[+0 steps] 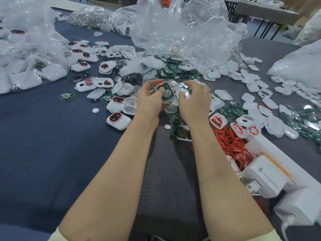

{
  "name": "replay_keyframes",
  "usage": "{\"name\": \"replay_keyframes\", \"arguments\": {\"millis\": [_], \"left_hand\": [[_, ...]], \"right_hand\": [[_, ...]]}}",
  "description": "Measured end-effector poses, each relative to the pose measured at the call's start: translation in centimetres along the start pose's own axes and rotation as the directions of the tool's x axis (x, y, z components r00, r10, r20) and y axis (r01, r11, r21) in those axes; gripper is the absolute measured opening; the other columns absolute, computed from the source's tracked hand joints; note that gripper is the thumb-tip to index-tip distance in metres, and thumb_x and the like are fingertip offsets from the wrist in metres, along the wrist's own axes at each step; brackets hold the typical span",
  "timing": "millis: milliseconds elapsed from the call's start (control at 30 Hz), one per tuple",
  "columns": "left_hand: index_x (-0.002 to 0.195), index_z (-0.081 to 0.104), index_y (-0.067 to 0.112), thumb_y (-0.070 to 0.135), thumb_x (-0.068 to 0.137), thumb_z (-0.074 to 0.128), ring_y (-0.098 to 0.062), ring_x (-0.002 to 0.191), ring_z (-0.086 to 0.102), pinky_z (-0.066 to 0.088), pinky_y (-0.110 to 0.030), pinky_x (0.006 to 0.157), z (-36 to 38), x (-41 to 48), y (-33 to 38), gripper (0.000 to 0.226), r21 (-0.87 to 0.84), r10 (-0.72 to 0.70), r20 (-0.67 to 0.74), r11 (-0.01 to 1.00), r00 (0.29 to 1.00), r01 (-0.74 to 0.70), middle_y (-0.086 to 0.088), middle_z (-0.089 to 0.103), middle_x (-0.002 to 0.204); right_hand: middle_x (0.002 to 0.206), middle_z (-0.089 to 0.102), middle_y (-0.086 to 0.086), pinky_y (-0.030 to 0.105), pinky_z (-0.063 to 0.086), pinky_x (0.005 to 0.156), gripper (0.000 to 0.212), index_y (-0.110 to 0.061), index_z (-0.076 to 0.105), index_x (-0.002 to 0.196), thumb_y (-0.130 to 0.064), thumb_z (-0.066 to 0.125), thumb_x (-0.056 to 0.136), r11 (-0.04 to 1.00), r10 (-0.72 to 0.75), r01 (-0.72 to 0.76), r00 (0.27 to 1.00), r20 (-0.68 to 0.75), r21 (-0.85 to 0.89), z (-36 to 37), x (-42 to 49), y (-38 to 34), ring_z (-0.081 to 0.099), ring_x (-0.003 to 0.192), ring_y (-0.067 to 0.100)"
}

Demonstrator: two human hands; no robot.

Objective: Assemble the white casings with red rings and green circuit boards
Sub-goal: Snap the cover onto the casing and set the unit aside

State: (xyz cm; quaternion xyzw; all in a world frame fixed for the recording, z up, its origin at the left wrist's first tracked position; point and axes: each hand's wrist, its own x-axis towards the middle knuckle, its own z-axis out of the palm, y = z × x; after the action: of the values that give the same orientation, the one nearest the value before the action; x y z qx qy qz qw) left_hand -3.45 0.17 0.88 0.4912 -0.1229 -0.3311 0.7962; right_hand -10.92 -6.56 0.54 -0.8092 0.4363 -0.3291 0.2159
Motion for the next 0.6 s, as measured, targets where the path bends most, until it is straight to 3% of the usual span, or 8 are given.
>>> {"name": "replay_keyframes", "arguments": {"millis": [67, 133, 233, 333, 467, 600], "left_hand": [[0.085, 0.056, 0.018, -0.006, 0.096, 0.045, -0.019, 0.081, 0.063, 0.054, -0.024, 0.058, -0.05, 0.03, 0.03, 0.028, -0.006, 0.003, -0.007, 1.0, 1.0, -0.003, -0.012, 0.063, 0.097], [0.086, 0.056, 0.016, -0.006, 0.096, 0.045, -0.015, 0.073, 0.061, 0.055, -0.021, 0.055, -0.08, 0.01, 0.04, 0.027, -0.027, 0.011, 0.002, 1.0, 1.0, -0.011, -0.007, 0.061, 0.087], [0.094, 0.057, 0.013, -0.006, 0.096, 0.044, -0.016, 0.074, 0.062, 0.056, -0.022, 0.059, -0.17, -0.03, 0.03, 0.023, -0.031, 0.015, 0.06, 0.999, 0.998, -0.013, -0.006, 0.062, 0.087], [0.099, 0.058, 0.012, -0.004, 0.097, 0.044, -0.016, 0.076, 0.063, 0.057, -0.025, 0.067, -0.31, -0.17, 0.04, 0.022, -0.019, 0.017, 0.142, 1.0, 0.99, -0.015, -0.007, 0.064, 0.09], [0.096, 0.06, 0.015, -0.003, 0.098, 0.044, -0.014, 0.073, 0.065, 0.058, -0.023, 0.064, -0.45, -0.3, 0.06, 0.024, 0.003, 0.018, 0.184, 1.0, 0.983, -0.019, -0.005, 0.065, 0.089], [0.092, 0.059, 0.016, -0.004, 0.097, 0.043, -0.011, 0.069, 0.063, 0.057, -0.022, 0.061, -0.33, -0.3, -0.1, 0.027, 0.077, 0.031, 0.168, 0.996, 0.985, -0.045, -0.003, 0.065, 0.085]], "right_hand": [[0.122, 0.055, 0.009, 0.027, 0.029, 0.101, 0.029, -0.016, 0.062, 0.119, -0.025, 0.056, 0.093, 0.996, -0.067, 0.07, 0.997, -0.043, 0.062, -0.07, -0.14, -0.41, 0.047, 0.115, 0.023], [0.105, 0.066, 0.004, 0.029, 0.042, 0.094, 0.02, -0.013, 0.068, 0.105, -0.025, 0.061, 0.091, 0.972, -0.109, 0.109, 0.994, -0.012, 0.206, -0.1, -0.21, -0.91, 0.058, 0.101, 0.016], [0.09, 0.069, 0.0, 0.02, 0.048, 0.073, 0.007, -0.017, 0.065, 0.095, -0.021, 0.065, 0.089, 0.91, -0.016, -0.033, 0.993, 0.116, 0.413, -0.24, -0.16, -1.11, 0.063, 0.082, 0.009], [0.086, 0.069, 0.002, 0.012, 0.045, 0.053, 0.011, -0.023, 0.056, 0.092, -0.017, 0.065, 0.089, 0.787, 0.086, -0.206, 0.97, 0.227, 0.581, -0.32, 0.05, -0.9, 0.063, 0.07, 0.006], [0.082, 0.067, 0.008, 0.029, 0.046, 0.061, 0.016, -0.022, 0.052, 0.091, -0.012, 0.064, 0.09, 0.672, 0.12, -0.316, 0.939, 0.322, 0.67, -0.26, 0.3, -0.71, 0.063, 0.075, 0.022], [0.089, 0.065, 0.014, 0.027, 0.043, 0.057, 0.018, -0.02, 0.05, 0.096, -0.012, 0.064, 0.089, 0.67, 0.154, -0.365, 0.921, 0.359, 0.647, -0.14, 0.51, -0.49, 0.06, 0.077, 0.023]]}}
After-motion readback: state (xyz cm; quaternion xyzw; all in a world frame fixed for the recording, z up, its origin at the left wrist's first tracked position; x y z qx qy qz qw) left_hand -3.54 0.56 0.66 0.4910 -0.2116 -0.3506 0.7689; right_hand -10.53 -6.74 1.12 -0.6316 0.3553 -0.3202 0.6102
